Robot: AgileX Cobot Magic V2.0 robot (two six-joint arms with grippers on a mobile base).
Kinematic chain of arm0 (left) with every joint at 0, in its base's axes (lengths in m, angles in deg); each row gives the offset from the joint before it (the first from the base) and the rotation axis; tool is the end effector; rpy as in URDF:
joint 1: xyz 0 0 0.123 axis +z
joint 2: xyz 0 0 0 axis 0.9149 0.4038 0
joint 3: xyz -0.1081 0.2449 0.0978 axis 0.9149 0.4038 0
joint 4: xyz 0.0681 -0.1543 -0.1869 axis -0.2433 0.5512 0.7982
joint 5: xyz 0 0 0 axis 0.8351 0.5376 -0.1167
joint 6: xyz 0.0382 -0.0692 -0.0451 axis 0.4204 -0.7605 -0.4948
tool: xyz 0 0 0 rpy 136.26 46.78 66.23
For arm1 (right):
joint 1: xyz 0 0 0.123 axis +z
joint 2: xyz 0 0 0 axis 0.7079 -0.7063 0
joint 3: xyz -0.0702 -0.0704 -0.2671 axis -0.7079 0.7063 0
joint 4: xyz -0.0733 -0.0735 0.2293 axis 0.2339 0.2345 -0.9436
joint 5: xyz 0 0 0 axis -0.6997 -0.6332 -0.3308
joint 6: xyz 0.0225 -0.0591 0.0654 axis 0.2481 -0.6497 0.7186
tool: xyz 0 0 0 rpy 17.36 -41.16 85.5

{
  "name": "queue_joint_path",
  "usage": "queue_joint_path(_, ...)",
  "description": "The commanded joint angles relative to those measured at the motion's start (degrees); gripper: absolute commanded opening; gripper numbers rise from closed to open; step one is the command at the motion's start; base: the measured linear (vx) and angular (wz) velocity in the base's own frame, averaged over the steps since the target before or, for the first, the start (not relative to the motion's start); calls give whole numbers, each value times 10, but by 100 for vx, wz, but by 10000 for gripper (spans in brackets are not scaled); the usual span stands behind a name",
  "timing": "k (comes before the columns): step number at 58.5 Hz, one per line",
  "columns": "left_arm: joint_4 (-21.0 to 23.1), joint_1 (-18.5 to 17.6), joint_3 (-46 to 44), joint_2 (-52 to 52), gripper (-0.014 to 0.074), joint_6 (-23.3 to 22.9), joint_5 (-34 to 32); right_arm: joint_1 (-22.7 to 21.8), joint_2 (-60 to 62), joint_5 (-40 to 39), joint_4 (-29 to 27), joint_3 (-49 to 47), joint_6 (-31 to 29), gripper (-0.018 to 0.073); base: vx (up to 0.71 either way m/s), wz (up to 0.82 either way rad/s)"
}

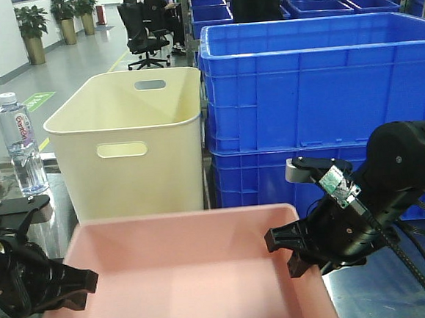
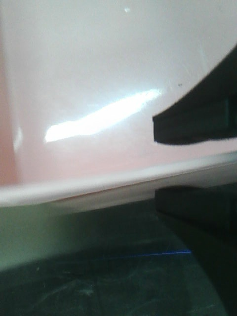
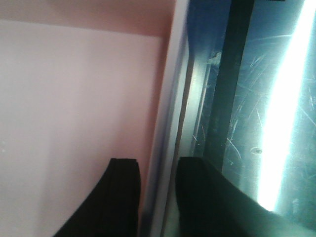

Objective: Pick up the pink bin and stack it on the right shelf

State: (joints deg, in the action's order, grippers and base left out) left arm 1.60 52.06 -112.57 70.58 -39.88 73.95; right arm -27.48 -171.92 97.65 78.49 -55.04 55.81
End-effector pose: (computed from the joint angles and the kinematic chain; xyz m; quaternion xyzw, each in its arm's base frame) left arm 0.2848 -0.0877 0.3037 0.0783 0.9608 -0.1283 0.2329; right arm 0.3299 0.1169 0.3083 -0.0511 0.9739 0.1174 0.1877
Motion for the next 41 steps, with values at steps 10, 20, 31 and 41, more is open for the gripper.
queue_joint_path(10,6,-3,-19,-24,535,2,-6,-5,26,-2,-3,-19,-9,454,0,0)
queue_joint_path(20,4,-3,-19,-65,525,6,-29,-5,68,-41,15,-19,-9,413,0,0)
queue_joint_path(31,-30,-3,-19,-159,430,6,-87,-5,162,-78,32,-16,-9,230,0,0)
queue_joint_path(41,-62,-3,-19,-245,223,6,-163,-5,268,-156,55,41,-8,-15,0,0)
